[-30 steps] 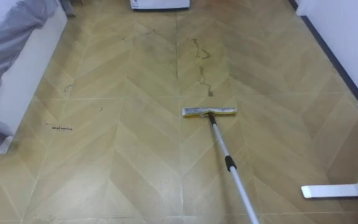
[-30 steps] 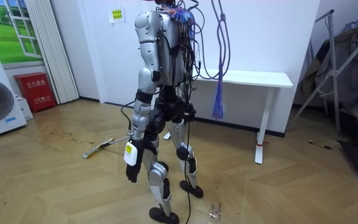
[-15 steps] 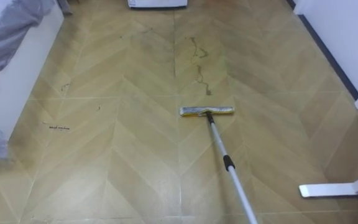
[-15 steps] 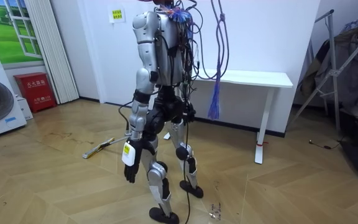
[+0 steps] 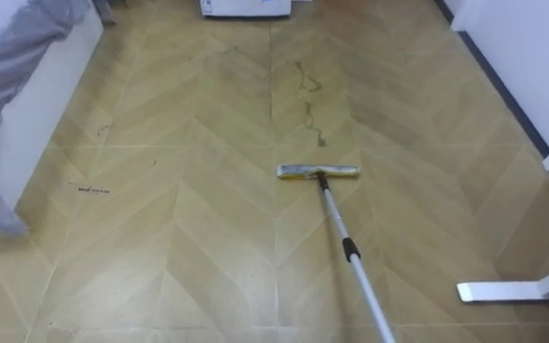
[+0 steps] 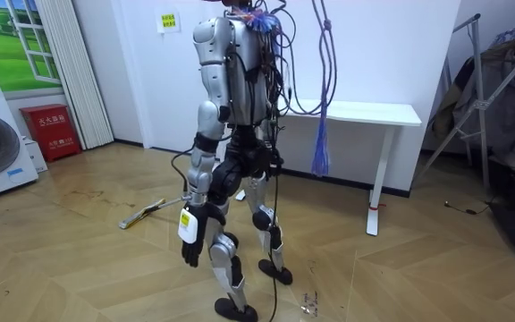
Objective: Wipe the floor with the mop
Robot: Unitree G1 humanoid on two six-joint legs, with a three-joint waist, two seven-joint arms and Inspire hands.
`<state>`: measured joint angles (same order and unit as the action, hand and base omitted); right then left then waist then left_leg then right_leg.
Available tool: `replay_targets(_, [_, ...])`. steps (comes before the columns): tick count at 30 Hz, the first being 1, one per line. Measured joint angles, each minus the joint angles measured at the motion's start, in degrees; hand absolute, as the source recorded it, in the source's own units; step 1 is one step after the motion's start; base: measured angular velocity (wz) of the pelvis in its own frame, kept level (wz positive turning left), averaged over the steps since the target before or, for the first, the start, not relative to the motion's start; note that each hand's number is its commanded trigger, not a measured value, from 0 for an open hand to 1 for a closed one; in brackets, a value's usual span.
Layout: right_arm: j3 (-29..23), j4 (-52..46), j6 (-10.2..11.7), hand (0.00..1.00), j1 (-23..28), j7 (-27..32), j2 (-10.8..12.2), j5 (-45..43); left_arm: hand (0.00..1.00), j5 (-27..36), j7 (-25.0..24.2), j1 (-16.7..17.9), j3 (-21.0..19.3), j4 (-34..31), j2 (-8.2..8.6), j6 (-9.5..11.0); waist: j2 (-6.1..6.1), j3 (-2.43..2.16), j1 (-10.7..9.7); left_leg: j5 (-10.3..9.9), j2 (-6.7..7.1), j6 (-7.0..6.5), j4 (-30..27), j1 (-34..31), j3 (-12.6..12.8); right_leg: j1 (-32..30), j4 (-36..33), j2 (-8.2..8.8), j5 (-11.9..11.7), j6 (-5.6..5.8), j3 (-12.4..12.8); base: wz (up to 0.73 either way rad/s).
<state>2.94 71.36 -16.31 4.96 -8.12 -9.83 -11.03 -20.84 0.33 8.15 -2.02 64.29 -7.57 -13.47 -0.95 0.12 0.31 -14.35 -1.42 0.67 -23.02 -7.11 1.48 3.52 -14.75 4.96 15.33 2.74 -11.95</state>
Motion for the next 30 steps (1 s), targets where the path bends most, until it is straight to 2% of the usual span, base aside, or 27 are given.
replay_targets(7, [0.2, 2.2, 0.1, 1.0, -2.0, 2.1, -0.1, 1.4, 0.0, 0.0, 0.4, -2.2, 1.1, 2.2, 0.22, 0.0, 1.09, -0.13, -0.2, 0.1, -0.02, -0.1, -2.4, -7.8, -0.8, -8.1, -3.7, 0.23, 0.3, -0.14, -0.6, 0.04])
replay_targets(10, [0.2, 2.5, 0.5, 1.0, -2.7, 3.2, -0.3, 2.7, 0.0, 0.1, 0.7, -3.0, 2.0, 2.7, 0.25, 0.1, 1.78, 0.41, -0.3, 0.1, 0.06, -0.1, -3.7, -11.0, -1.0, -12.1, -6.9, 0.65, 1.2, -0.26, -0.7, 0.01])
replay_targets(15, [0.2, 2.8, 1.4, 1.0, -2.8, 4.5, -0.5, 4.1, 0.0, 0.1, 0.8, -3.4, 2.3, 3.6, 0.33, 0.1, 1.83, 0.72, -0.2, 0.1, 0.64, -0.1, -7.0, -16.4, -0.9, -18.9, -14.0, 2.13, 3.6, -0.55, -0.7, 0.05])
replay_targets(18, [0.3, 2.8, 2.0, 1.0, -2.8, 5.6, -0.9, 6.3, 0.0, 1.2, 0.8, -3.6, 2.4, 3.9, 0.51, 0.1, 1.57, 0.9, -0.2, 0.0, 1.37, -0.16, -9.0, -20.5, -1.2, -23.4, -17.2, 3.12, 6.0, -0.74, -0.6, 0.13])
replay_targets(22, [1.5, 3.5, 2.0, 1.0, -2.8, 6.8, -1.2, 9.9, 0.0, 2.2, 0.9, -3.4, 2.8, 4.8, 0.71, 0.0, 1.91, 0.73, 0.1, 0.1, 1.23, -0.08, -12.2, -25.2, -2.1, -28.2, -21.6, 3.1, 7.3, -1.49, -0.6, 0.1])
replay_targets(26, [2.6, 3.9, 2.5, 1.0, -3.1, 7.9, -1.1, 13.4, 0.0, 3.3, 2.0, -4.1, 3.6, 4.9, 0.96, 0.1, 2.27, 0.81, 0.6, 0.0, 1.36, 0.31, -15.9, -28.8, -3.0, -31.9, -26.9, 3.67, 9.1, -2.42, -1.2, 0.14])
replay_targets(28, [3.5, 5.1, 2.6, 1.0, -3.8, 8.5, -1.0, 14.4, 0.0, 4.5, 2.7, -4.5, 5.7, 5.0, 0.99, 0.1, 2.33, 0.85, 1.7, -0.3, 1.14, 0.86, -18.2, -29.8, -3.3, -32.9, -29.8, 3.68, 10.4, -3.09, -1.0, 0.03])
replay_targets(30, [3.6, 7.4, 2.6, 1.0, -6.9, 9.7, -1.0, 14.5, 0.0, 5.7, 3.0, -5.0, 6.9, 4.9, 1.05, 0.2, 2.44, 0.8, 2.3, -0.3, 0.99, 1.35, -22.4, -32.3, -3.6, -35.1, -34.5, 3.95, 12.5, -4.68, -1.2, 0.15])
